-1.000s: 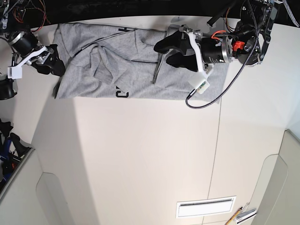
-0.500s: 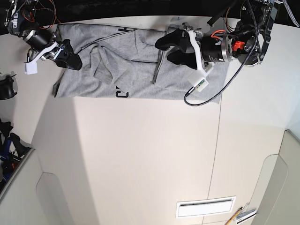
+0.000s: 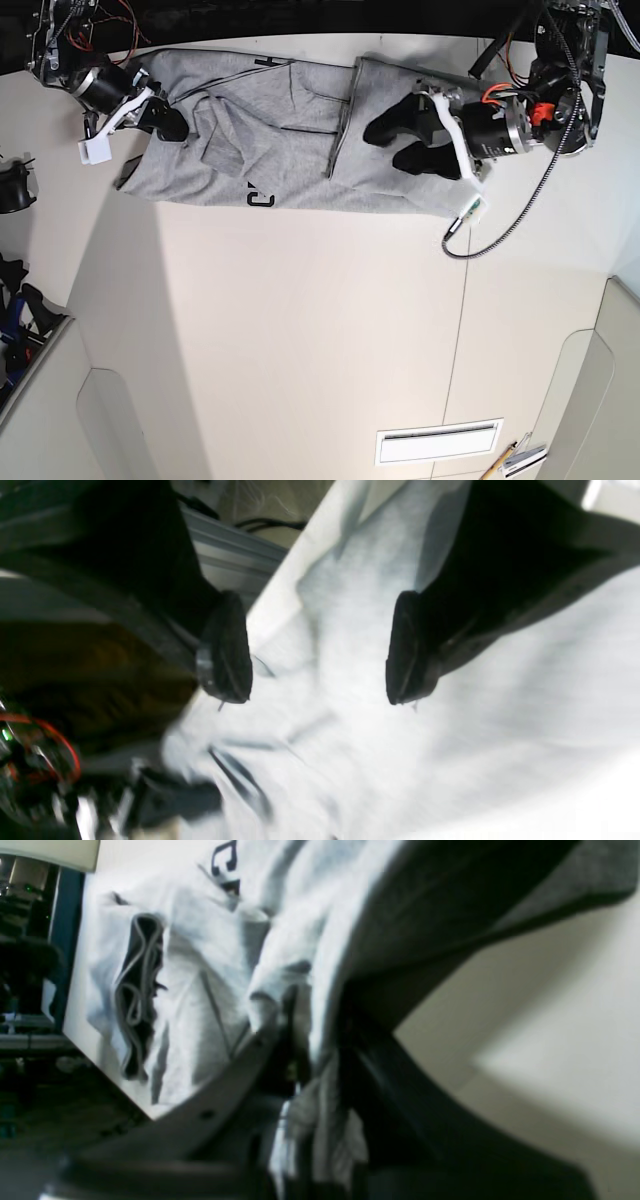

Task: Fold the T-shirt properly
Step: 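Fold the strip end held by the left gripper toward the right gripper, then grasp the folded bundle with both grippers and fold it over again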

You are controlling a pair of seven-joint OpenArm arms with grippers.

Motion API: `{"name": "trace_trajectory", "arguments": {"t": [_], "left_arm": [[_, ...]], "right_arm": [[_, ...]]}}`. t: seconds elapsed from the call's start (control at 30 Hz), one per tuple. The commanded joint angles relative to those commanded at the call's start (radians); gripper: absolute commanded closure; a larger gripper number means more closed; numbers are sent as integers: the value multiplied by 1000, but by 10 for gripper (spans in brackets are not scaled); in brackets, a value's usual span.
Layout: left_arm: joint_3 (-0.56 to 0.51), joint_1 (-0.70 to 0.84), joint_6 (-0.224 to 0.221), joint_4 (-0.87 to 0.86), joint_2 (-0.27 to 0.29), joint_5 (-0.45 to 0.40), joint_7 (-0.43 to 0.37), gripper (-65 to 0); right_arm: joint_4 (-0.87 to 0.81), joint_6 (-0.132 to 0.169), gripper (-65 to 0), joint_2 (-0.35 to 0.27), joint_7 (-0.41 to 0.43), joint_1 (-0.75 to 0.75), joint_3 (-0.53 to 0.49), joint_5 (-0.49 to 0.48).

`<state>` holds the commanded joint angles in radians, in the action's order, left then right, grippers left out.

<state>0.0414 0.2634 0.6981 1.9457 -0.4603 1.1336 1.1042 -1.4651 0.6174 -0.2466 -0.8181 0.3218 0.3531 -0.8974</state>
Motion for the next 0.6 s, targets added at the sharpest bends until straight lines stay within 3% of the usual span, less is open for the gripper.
{"name": "trace_trajectory", "arguments": {"t": [0.13,0.33,0.6], "left_arm": [[114,6,0,0,0,0,24,-453],[220,43,0,-6,0,-1,67,-453],[238,96,0,-149,8,20,66,-453]], "right_arm": [[-7,0,0,-3,14,-1,15,12],[-110,0,0,-12,5,-3,159,12],[-223,-9,0,-156,-2,-3,266,42]]}}
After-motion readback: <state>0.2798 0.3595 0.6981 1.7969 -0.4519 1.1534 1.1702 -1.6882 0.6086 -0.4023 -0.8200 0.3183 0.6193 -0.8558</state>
